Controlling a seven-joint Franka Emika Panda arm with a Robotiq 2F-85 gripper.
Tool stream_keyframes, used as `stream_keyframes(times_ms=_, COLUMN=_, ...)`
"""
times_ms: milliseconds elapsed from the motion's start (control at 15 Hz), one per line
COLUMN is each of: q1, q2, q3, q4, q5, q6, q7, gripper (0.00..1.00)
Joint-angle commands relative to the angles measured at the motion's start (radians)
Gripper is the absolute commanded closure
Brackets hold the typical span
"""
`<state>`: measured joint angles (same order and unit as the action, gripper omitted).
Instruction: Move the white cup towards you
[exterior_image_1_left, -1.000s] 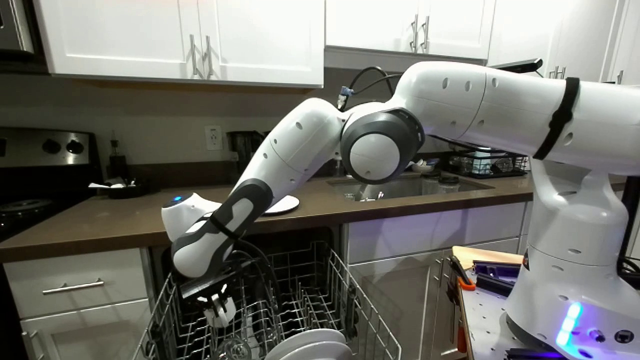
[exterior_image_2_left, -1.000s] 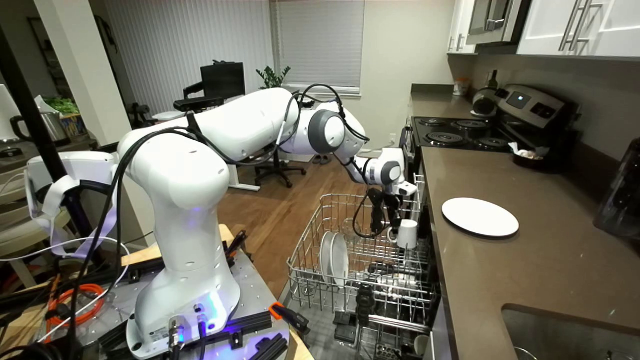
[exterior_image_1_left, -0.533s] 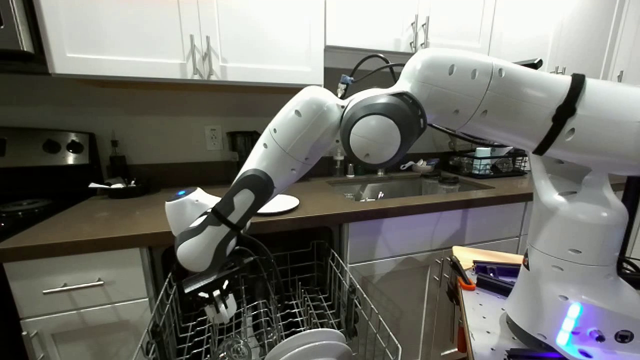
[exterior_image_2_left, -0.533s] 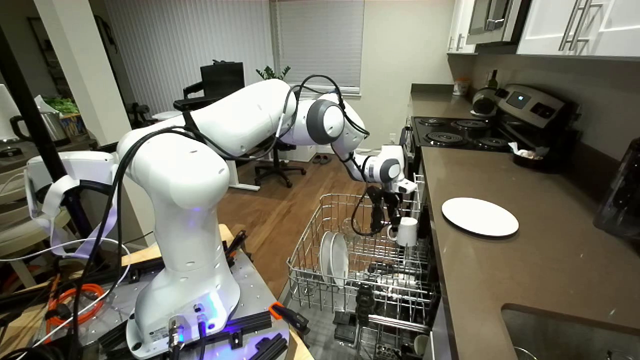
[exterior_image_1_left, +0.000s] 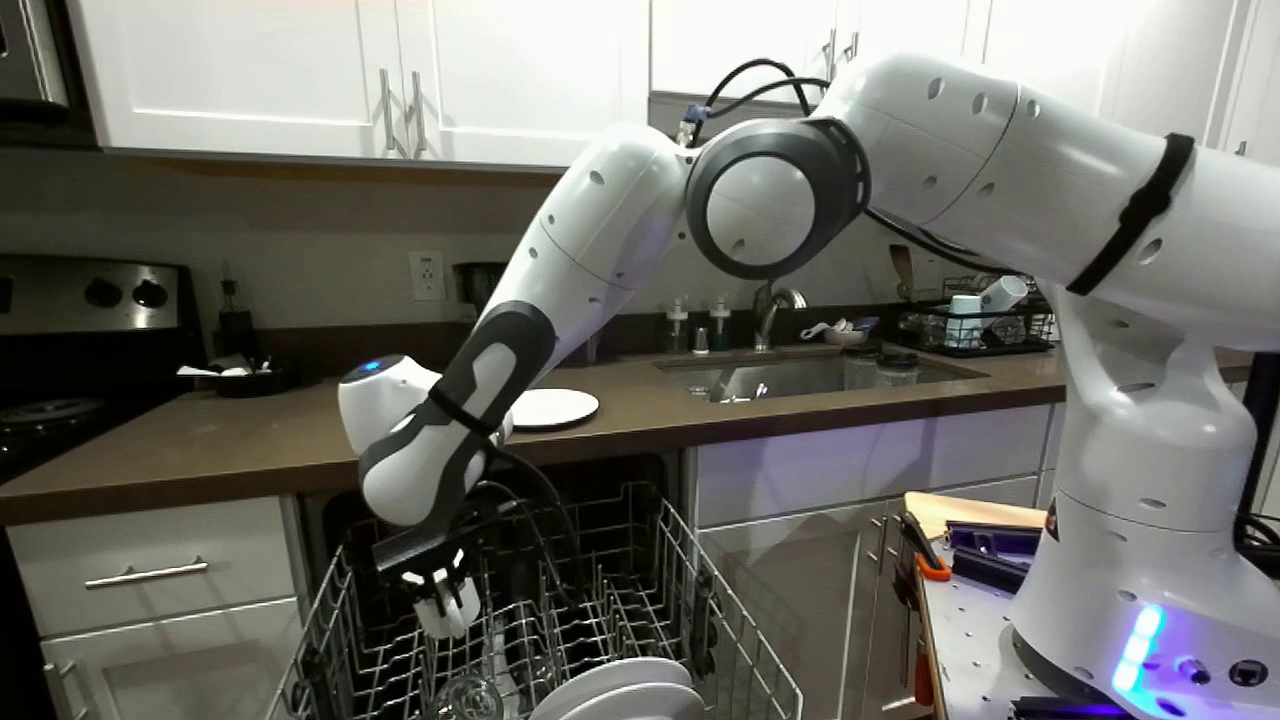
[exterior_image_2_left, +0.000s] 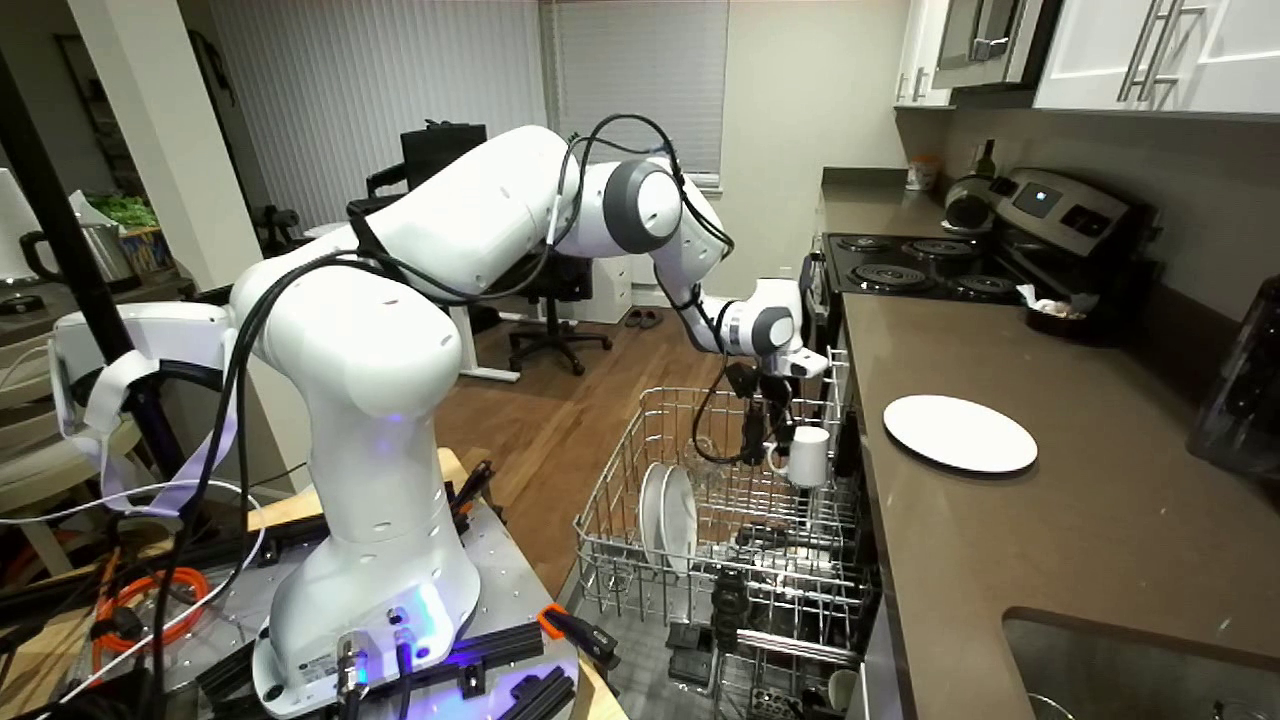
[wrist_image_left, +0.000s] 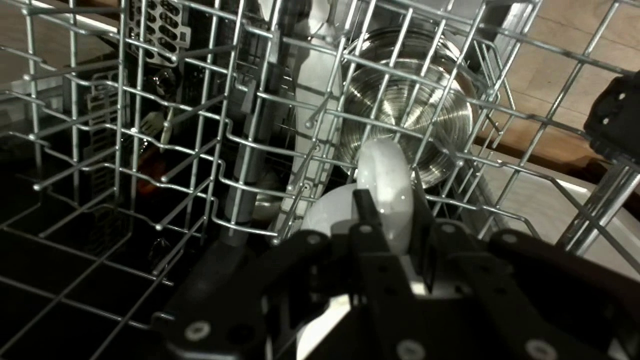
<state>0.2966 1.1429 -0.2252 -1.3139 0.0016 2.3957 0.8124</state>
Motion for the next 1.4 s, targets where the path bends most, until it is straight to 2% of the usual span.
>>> stream_keyframes(times_ms=0, q1=0.028, q2=-0.104, q3=-0.001, q4=-0.135, q5=-0.029, q6=0.032, q7=0.044, gripper=0.91)
stream_keyframes(times_ms=800, q1=0.091, q2=-0.255, q3=-0.004, q4=-0.346, q5=-0.054, q6=0.070, q7=0.128, gripper=0.91)
stream_keyframes(times_ms=1333, q1=0.121, q2=-0.342, q3=-0.022, q4=-0.586, q5=-0.045, q6=0.290, q7=0.218, gripper=0.91)
